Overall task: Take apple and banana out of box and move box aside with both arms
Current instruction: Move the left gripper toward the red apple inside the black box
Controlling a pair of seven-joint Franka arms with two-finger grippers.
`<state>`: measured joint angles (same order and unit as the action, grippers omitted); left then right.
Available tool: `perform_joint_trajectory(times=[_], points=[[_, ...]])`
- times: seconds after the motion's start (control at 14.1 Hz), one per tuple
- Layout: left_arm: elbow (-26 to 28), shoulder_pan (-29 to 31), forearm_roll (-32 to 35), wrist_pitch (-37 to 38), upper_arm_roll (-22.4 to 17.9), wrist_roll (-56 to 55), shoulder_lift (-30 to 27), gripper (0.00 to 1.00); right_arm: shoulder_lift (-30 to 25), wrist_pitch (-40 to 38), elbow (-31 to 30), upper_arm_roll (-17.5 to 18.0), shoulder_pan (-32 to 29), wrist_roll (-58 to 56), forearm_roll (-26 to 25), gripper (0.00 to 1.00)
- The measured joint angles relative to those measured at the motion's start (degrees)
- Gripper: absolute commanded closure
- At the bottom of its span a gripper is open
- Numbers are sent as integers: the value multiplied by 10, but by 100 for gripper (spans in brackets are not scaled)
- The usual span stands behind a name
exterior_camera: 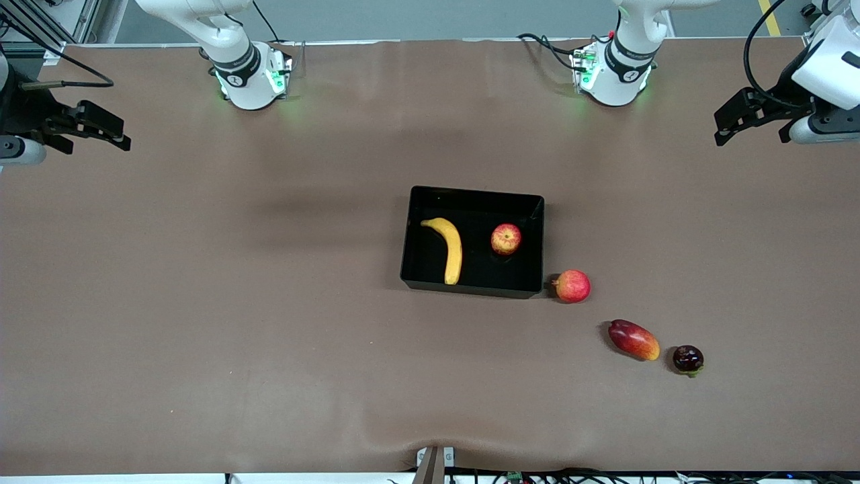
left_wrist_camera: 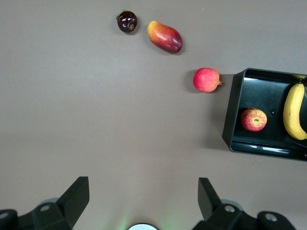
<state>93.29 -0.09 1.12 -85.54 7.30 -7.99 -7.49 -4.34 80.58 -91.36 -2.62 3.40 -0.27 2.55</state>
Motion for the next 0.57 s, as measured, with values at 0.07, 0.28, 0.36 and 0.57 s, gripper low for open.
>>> perform_joint_trajectory(times=[0.07,0.28,0.36,0.57], points=[[0,0,0,0,0,0,0,0,0,5,0,0,0,0,0,0],[-2,0,0,0,0,0,4,0,0,33,0,-4,-1,0,0,0],[-4,-1,0,0,1,0,10,0,0,39,0,-4,-1,0,0,0],[-7,-6,-2,0,19,-21,40,0,2,52,-1,-6,-2,0,0,0]])
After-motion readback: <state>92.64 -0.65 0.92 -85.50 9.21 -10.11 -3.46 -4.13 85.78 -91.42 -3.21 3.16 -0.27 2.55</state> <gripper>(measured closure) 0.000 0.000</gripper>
